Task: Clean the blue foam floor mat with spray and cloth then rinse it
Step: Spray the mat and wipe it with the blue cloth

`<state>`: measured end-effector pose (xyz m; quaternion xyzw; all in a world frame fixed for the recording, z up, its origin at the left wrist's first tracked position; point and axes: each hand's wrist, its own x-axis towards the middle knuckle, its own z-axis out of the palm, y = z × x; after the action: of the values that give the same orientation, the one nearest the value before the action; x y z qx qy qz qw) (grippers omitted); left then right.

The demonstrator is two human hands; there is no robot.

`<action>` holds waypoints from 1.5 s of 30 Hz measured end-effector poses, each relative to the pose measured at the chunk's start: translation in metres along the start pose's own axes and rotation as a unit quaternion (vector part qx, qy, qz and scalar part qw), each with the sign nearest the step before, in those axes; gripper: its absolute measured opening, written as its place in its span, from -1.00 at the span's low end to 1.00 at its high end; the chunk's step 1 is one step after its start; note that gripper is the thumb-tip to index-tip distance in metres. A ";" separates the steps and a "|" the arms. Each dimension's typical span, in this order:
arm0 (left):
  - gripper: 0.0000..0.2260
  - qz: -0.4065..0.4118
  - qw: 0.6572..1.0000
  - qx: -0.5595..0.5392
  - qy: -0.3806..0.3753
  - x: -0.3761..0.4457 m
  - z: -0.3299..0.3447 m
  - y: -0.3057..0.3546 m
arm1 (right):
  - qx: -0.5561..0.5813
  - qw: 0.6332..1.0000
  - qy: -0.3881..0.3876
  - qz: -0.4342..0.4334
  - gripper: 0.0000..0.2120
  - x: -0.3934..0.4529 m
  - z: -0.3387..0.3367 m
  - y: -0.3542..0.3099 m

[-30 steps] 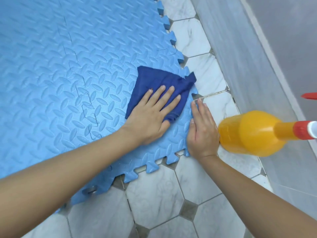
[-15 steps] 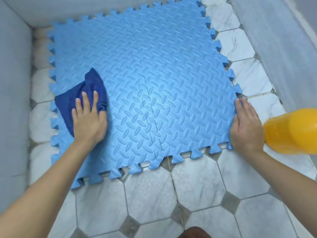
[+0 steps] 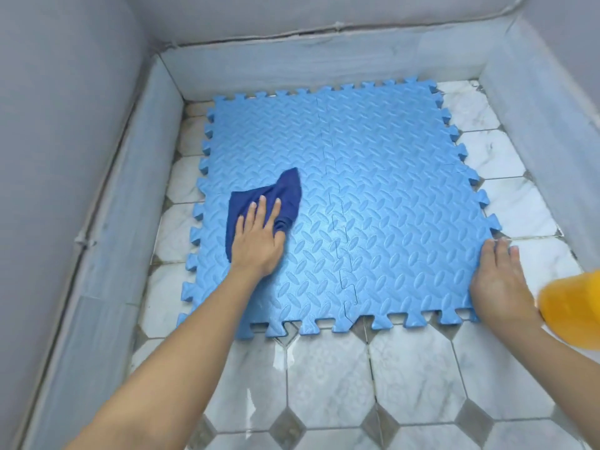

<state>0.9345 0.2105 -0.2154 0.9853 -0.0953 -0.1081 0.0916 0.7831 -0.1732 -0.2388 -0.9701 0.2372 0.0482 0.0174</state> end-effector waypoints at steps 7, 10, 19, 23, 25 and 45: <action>-0.45 0.107 0.994 0.003 -0.030 0.003 0.005 0.047 | 0.070 0.997 0.037 -0.004 -0.52 0.006 -0.016 -0.062; -0.40 0.201 0.978 0.035 -0.047 0.001 0.015 0.066 | 0.049 0.990 -0.014 -0.129 -0.41 0.017 -0.021 -0.100; -0.47 -0.054 0.998 -0.032 0.025 0.071 -0.023 0.027 | -0.006 0.967 -0.030 -0.253 -0.42 0.042 -0.041 -0.110; -0.43 0.065 0.996 0.010 0.056 0.072 -0.020 0.042 | 0.009 0.966 -0.014 -0.257 -0.43 0.055 -0.049 -0.117; -0.38 0.078 0.995 0.014 0.061 0.079 -0.015 0.042 | 0.011 0.965 -0.017 -0.260 -0.44 0.066 -0.044 -0.124; -0.36 0.162 0.982 0.045 0.090 0.168 -0.305 0.096 | 0.122 0.899 0.304 -0.289 -0.35 0.229 -0.370 -0.231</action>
<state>1.1493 0.1320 0.0638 0.9656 -0.2498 0.0017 0.0721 1.1238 -0.0944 0.1082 -0.9536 -0.0557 -0.2859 0.0757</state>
